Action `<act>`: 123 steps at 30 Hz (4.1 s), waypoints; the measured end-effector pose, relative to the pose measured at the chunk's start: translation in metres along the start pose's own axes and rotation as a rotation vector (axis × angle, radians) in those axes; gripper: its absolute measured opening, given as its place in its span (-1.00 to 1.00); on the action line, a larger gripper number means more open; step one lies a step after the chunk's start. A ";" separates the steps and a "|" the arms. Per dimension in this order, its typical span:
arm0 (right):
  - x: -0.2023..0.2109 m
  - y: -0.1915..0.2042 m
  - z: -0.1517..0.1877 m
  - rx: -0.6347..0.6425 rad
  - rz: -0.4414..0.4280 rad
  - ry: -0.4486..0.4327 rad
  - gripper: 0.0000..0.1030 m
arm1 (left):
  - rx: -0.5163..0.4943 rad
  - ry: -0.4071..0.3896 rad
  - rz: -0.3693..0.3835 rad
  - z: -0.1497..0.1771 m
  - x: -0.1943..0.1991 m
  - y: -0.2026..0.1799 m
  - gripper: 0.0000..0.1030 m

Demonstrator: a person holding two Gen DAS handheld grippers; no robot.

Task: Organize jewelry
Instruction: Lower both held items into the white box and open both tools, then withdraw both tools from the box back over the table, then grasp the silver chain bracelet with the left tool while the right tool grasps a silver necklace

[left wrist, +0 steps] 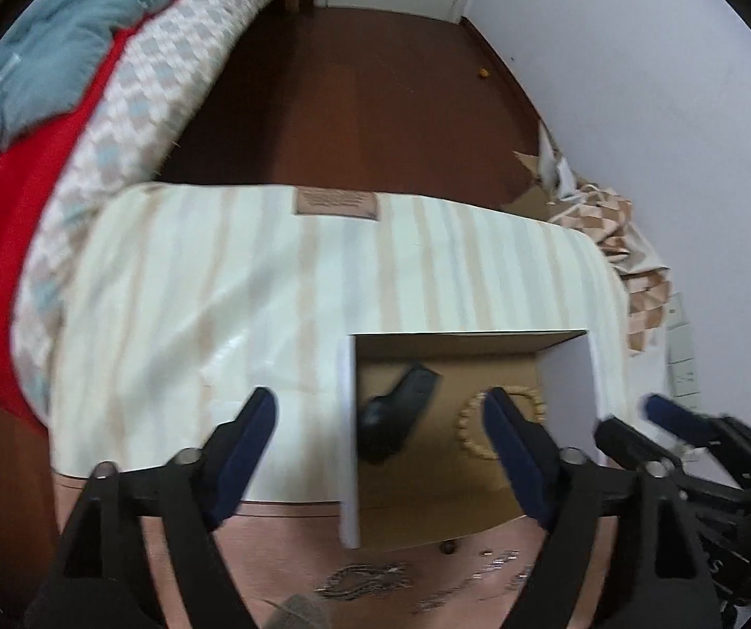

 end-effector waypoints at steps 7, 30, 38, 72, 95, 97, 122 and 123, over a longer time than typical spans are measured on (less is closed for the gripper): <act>-0.011 -0.002 0.023 -0.009 0.119 0.007 0.96 | 0.009 -0.057 -0.113 0.031 0.008 0.006 0.93; 0.093 0.022 0.104 -0.016 0.197 -0.213 0.97 | -0.014 -0.280 -0.218 0.120 0.111 -0.017 0.95; 0.132 0.031 0.137 -0.008 0.201 -0.285 0.97 | 0.003 -0.313 -0.196 0.150 0.139 -0.017 0.95; -0.057 -0.039 0.190 -0.237 0.001 -0.092 0.23 | 0.160 -0.100 -0.392 0.188 -0.031 0.067 0.95; -0.087 -0.061 0.148 -0.243 0.135 -0.199 -0.75 | 0.127 -0.036 -0.351 0.168 -0.060 0.062 0.95; -0.086 -0.058 0.151 -0.234 0.125 -0.200 -0.76 | 0.132 -0.029 -0.318 0.167 -0.061 0.064 0.95; -0.057 -0.054 0.166 -0.260 0.020 -0.253 -0.77 | -0.042 0.037 -0.001 0.148 -0.075 0.021 -0.90; -0.053 -0.053 0.167 -0.257 0.014 -0.258 -0.77 | -0.038 0.031 0.000 0.149 -0.071 0.022 -0.90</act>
Point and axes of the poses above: each gripper's, at about its wrist camera, not at the fingertips, and x roughly against the way its jaws point, y to its left, z to its underside, the point moved 1 cm from there along -x, roughly the way its jaws point, and after that the axes turned 12 degrees about y, right-handed, at the moved point
